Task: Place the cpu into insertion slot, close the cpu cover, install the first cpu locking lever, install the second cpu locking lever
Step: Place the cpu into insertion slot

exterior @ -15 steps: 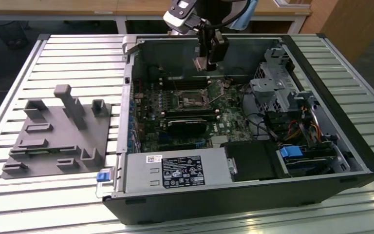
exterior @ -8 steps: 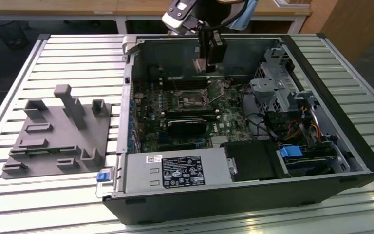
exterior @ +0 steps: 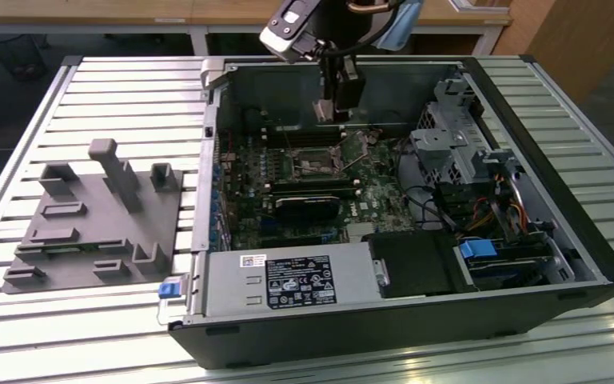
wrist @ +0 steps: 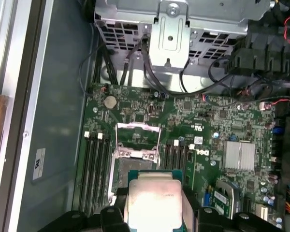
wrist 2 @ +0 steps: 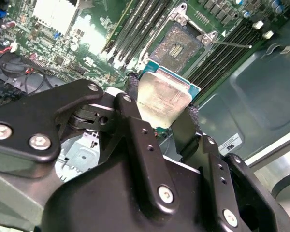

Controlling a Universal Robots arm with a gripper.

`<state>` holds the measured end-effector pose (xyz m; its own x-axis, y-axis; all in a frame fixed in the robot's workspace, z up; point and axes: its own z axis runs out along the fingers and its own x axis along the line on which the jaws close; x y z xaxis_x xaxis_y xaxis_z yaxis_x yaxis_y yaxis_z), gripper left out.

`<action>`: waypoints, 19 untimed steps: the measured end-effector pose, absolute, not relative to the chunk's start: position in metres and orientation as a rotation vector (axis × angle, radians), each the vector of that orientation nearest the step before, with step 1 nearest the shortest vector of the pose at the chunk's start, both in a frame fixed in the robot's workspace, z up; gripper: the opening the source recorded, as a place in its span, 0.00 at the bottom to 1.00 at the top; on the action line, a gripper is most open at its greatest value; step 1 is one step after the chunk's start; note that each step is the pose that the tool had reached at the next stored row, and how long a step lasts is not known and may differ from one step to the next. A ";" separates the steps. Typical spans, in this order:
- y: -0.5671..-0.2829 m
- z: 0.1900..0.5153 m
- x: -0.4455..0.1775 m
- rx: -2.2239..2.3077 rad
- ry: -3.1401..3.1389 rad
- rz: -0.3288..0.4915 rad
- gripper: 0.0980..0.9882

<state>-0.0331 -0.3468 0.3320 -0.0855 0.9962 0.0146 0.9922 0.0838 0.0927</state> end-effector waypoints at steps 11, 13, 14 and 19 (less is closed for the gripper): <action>-0.344 0.320 -0.035 2.088 2.273 0.122 0.48; -0.344 0.319 -0.035 2.088 2.273 0.121 0.48; -0.344 0.318 -0.035 2.088 2.273 0.122 0.48; -0.344 0.317 -0.035 2.088 2.273 0.122 0.48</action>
